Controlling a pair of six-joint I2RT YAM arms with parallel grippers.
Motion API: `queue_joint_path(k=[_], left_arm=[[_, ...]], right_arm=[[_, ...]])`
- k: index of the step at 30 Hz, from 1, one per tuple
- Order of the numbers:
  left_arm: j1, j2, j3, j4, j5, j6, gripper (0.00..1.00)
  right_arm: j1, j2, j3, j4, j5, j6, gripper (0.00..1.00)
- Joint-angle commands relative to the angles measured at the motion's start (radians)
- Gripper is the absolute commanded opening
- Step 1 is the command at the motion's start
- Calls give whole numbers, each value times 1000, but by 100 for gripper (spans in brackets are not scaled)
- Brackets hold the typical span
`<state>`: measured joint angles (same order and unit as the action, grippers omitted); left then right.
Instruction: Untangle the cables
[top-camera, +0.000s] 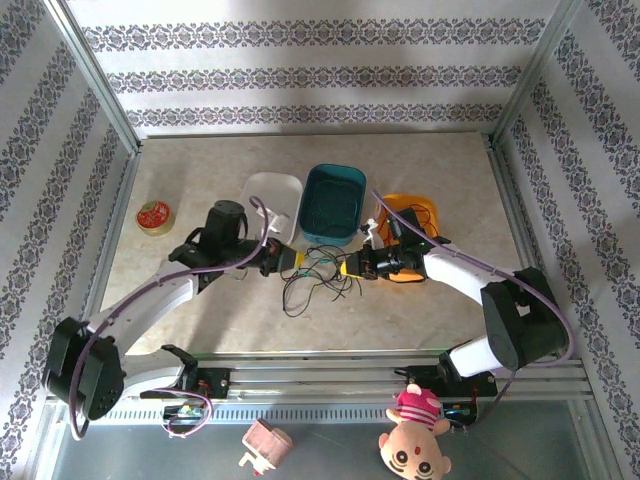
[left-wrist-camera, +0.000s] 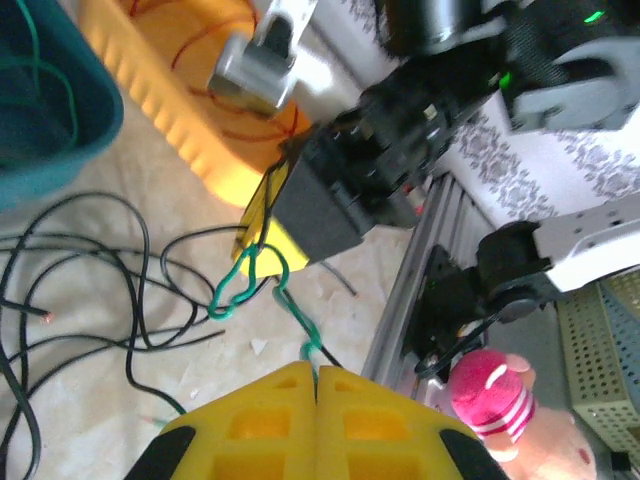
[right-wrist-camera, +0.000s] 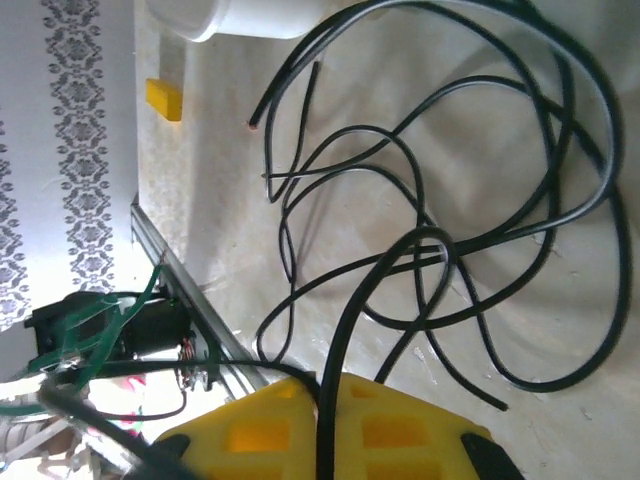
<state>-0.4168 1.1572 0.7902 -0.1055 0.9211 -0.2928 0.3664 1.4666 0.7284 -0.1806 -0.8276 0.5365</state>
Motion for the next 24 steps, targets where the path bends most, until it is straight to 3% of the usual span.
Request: queue_joint_path(k=[1,6,13,18,24], left_arm=[[75,-125,62,92,114,-92,0],[146,-154,100,174,122,-184,0],[115,-32,161,-38,-54,-41,1],[-14,49,122,-20,-162,8,34],[-212,191,133,9,-244,78,50]], right_arm=[[-51,49,-12,-61,108,31,0],[-55,53,-11,-69,109,27,0],[-39,24,-11,-50,85,11,0],[11,-56,-20,-17,45,-6,0],[32,-106,-7,-11,-12,-8,0]])
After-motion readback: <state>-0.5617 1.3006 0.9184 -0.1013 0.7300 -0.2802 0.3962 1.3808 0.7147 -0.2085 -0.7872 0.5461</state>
